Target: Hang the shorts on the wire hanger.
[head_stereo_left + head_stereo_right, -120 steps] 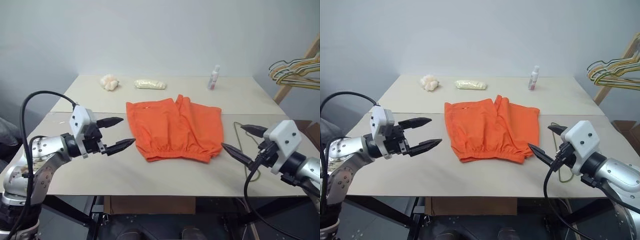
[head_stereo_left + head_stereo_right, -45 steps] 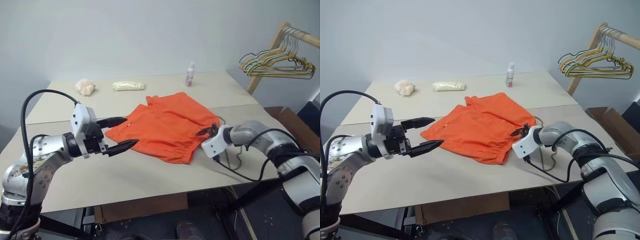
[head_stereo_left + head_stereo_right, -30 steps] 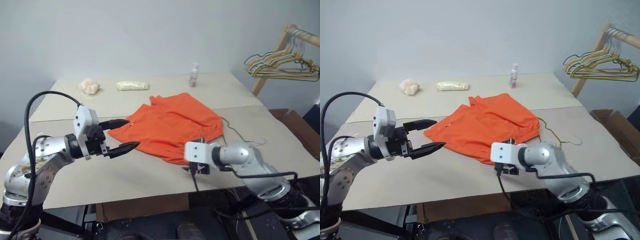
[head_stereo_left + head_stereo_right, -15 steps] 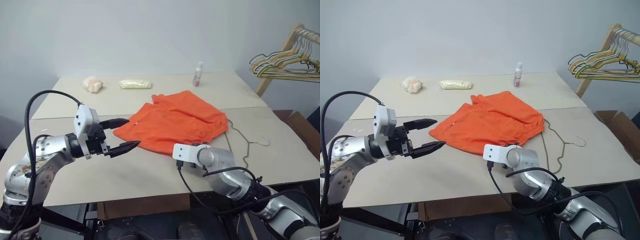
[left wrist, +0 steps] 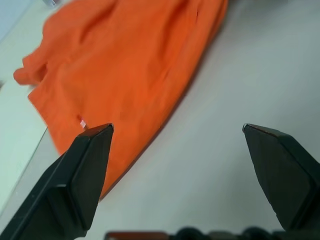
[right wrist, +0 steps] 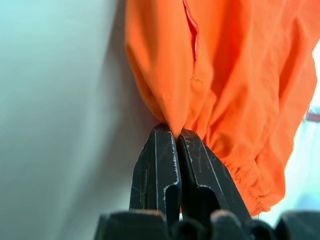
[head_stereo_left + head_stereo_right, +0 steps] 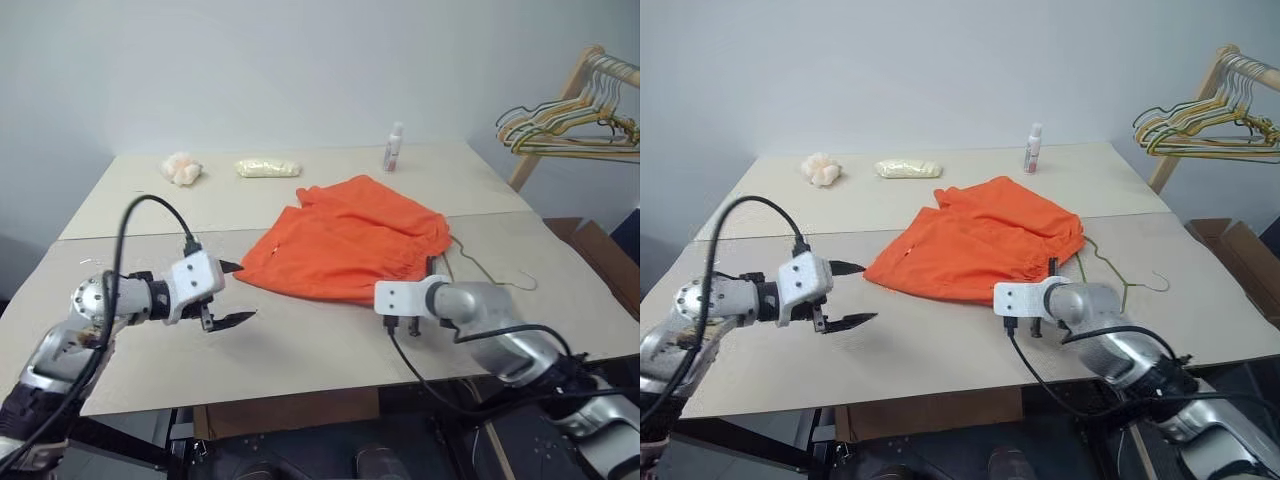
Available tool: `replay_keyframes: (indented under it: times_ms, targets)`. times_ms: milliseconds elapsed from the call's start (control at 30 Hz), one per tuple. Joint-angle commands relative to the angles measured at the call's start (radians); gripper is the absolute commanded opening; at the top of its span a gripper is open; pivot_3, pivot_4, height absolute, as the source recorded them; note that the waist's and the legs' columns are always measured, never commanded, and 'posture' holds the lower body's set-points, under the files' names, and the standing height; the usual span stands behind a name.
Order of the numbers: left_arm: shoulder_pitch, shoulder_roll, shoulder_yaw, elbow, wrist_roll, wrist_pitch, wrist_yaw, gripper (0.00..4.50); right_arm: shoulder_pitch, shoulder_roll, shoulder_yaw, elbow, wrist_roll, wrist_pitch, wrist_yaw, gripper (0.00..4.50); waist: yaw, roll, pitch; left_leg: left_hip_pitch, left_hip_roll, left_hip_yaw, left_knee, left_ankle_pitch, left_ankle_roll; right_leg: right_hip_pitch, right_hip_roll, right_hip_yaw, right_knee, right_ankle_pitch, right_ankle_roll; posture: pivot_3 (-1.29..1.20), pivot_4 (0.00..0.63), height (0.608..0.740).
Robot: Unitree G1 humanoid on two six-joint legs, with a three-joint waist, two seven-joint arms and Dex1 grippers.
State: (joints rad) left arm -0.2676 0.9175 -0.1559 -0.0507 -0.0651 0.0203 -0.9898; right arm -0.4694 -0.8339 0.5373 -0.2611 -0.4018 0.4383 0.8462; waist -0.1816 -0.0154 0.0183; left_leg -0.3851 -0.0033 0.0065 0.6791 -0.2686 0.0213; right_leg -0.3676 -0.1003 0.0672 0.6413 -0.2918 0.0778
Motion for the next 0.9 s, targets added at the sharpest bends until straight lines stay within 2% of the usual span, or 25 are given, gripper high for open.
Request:
replay_keyframes:
  times_ms: [33, 100, 267, 400, 533, 767, 900]
  targets:
    - [-0.085, -0.019, -0.061, 0.119, 0.160, -0.150, 0.053, 4.50, 0.004, -0.046, -0.092, -0.039, 0.040, -0.093, 0.033, 0.02, 0.000, 0.000, 0.000, 0.000, 0.000, 0.000, 0.000, 0.000, 0.000, 0.000, 0.000, 0.000, 0.000, 0.000, 0.000, -0.21, 0.000, 0.740]
    - [-0.137, -0.044, -0.105, 0.217, 0.245, -0.230, 0.089, 4.50, 0.018, -0.060, -0.133, -0.051, 0.072, -0.119, 0.051, 0.02, 0.000, 0.000, 0.000, -0.001, 0.000, 0.000, 0.000, 0.000, 0.000, 0.000, 0.000, 0.000, 0.000, 0.000, 0.000, -0.22, 0.000, 0.740]
    - [-0.262, -0.142, -0.178, 0.441, 0.382, -0.293, 0.176, 4.50, 0.048, -0.073, -0.197, -0.100, 0.116, -0.135, 0.097, 0.02, -0.003, 0.000, 0.000, -0.002, 0.000, 0.000, 0.001, 0.000, 0.000, -0.001, 0.000, 0.000, 0.001, 0.000, 0.000, -0.25, 0.000, 0.740]
    - [-0.332, -0.194, -0.213, 0.580, 0.417, -0.345, 0.174, 3.63, 0.056, -0.061, -0.228, -0.124, 0.124, -0.111, 0.100, 0.00, -0.016, 0.000, 0.000, -0.002, 0.000, 0.000, 0.001, 0.000, 0.001, -0.001, 0.000, 0.000, 0.002, 0.000, 0.000, -0.27, 0.000, 0.740]
    - [-0.391, -0.260, -0.223, 0.698, 0.429, -0.358, 0.187, 2.32, 0.057, -0.056, -0.248, -0.133, 0.123, -0.095, 0.098, 0.00, -0.025, 0.000, 0.000, -0.002, 0.000, -0.001, 0.002, 0.000, 0.001, -0.001, 0.000, -0.001, 0.002, 0.000, 0.000, -0.29, 0.000, 0.740]
    - [-0.449, -0.290, -0.214, 0.794, 0.447, -0.407, 0.213, 0.08, 0.055, -0.049, -0.260, -0.127, 0.122, -0.100, 0.098, 0.00, -0.050, 0.000, 0.000, -0.002, 0.000, -0.001, 0.002, 0.000, 0.001, -0.001, -0.001, -0.001, 0.005, 0.000, 0.000, -0.28, 0.000, 0.740]
    - [-0.459, -0.253, -0.190, 0.782, 0.390, -0.427, 0.108, 0.03, 0.058, -0.046, -0.262, -0.100, 0.132, -0.149, 0.091, 0.00, -0.058, 0.000, 0.000, -0.002, 0.000, -0.001, 0.002, 0.000, 0.001, -0.001, 0.000, -0.001, 0.006, 0.000, 0.001, -0.27, 0.000, 0.740]
